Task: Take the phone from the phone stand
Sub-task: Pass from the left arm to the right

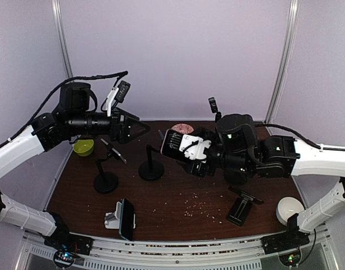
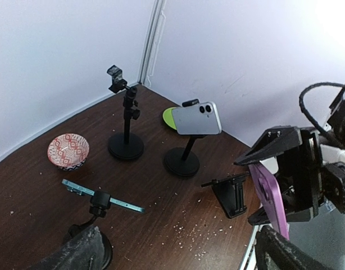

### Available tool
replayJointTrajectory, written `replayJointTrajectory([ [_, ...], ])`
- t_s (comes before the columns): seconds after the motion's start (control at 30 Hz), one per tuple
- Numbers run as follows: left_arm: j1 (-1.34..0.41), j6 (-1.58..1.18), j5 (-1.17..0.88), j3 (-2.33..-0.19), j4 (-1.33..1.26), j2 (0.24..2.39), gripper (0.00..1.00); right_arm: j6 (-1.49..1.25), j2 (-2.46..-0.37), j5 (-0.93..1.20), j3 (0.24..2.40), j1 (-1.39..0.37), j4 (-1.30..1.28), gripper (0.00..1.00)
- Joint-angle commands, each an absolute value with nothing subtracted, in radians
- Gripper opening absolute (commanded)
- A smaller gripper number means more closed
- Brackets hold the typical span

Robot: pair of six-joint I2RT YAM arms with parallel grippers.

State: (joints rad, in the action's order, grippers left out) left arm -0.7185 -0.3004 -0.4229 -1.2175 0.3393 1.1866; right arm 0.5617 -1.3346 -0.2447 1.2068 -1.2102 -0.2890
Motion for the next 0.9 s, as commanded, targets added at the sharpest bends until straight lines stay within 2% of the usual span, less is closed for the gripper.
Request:
replayJointTrajectory([
  [0.0,-0.706,-0.262,-0.336,-1.216,0.330,1.137,0.98,0.471,-1.277,-0.199,1.197,-1.201,-0.340,0.44],
  [0.4,-0.706,-0.174,-0.167,-1.182,0.339,1.029,0.98,0.279,-1.265,-0.012,1.187,-1.177,-0.526,0.43],
  [0.87,-0.706,-0.101,-0.045,-1.160,0.350,0.957,0.96,0.019,-1.279,0.037,1.120,-1.162,-0.496,0.42],
])
